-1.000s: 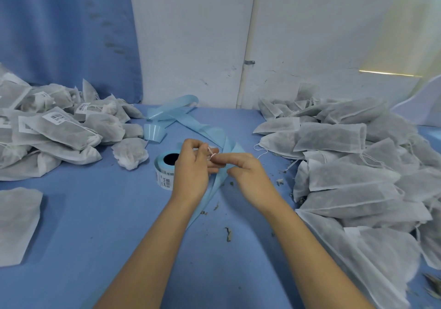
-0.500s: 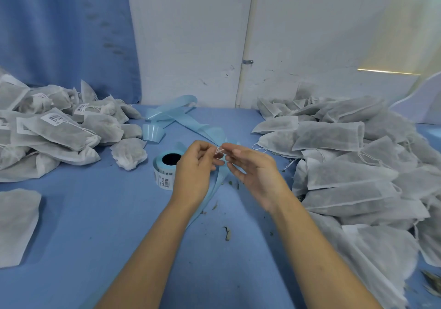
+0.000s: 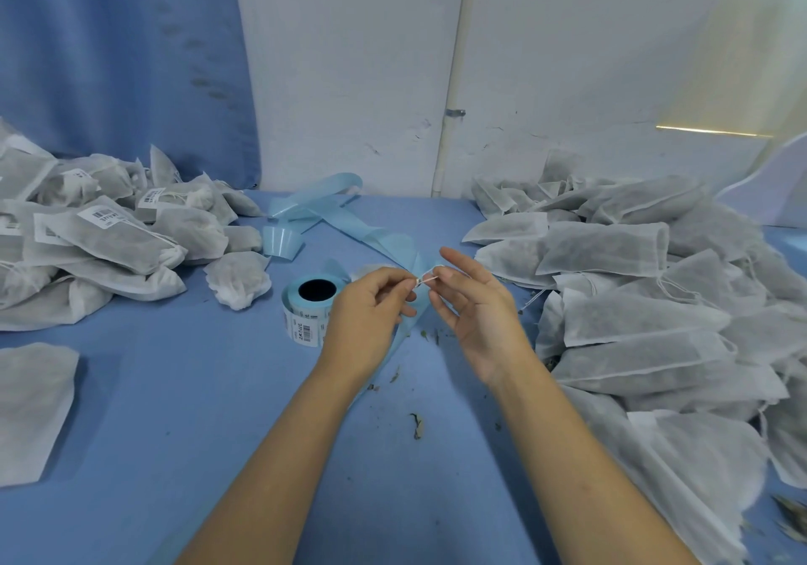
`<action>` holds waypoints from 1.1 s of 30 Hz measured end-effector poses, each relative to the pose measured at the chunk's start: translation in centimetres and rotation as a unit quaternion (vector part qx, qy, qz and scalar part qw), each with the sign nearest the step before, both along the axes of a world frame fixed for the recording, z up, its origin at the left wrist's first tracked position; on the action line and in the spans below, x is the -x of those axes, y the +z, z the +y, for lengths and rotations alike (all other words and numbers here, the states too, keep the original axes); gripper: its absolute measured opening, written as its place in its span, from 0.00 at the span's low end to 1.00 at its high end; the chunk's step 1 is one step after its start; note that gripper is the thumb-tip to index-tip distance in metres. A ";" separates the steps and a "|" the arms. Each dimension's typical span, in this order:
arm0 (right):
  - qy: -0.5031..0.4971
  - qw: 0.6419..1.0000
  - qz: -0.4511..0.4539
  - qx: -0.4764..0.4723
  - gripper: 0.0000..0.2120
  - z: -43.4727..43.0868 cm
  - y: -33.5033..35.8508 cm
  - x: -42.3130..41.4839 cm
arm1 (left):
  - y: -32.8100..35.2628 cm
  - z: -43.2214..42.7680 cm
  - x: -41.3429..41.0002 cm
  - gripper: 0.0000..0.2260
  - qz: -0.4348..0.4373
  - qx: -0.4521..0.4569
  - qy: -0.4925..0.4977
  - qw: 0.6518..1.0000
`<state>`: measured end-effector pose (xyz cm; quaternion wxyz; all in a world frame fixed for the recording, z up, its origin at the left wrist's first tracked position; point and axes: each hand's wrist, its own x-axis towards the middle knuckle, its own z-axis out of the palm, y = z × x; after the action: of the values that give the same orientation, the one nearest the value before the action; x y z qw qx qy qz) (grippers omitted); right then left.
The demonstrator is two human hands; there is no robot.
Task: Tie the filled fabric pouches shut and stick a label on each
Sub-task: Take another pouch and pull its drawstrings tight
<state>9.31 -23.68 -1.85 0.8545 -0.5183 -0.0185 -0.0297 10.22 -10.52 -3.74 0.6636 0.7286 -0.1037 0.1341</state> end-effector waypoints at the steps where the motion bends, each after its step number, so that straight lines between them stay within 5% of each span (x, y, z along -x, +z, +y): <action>1: -0.004 1.000 0.001 0.008 0.09 0.0 0.0 0.0 | 0.0 0.0 0.0 0.07 0.002 -0.003 0.002 1.000; 7: -0.027 0.998 0.019 0.061 0.09 0.2 -0.2 -0.2 | -0.2 0.2 -0.1 0.07 -0.001 -0.019 0.001 1.000; 33: -0.049 0.992 -0.008 -0.115 0.12 -0.1 -0.2 -0.5 | 0.6 0.6 0.5 0.08 -0.031 -0.116 -0.025 0.992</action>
<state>9.77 -23.74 -2.05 0.9059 -0.4163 0.0039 -0.0778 9.72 -9.91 -3.16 0.5742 0.7933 -0.1572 0.1275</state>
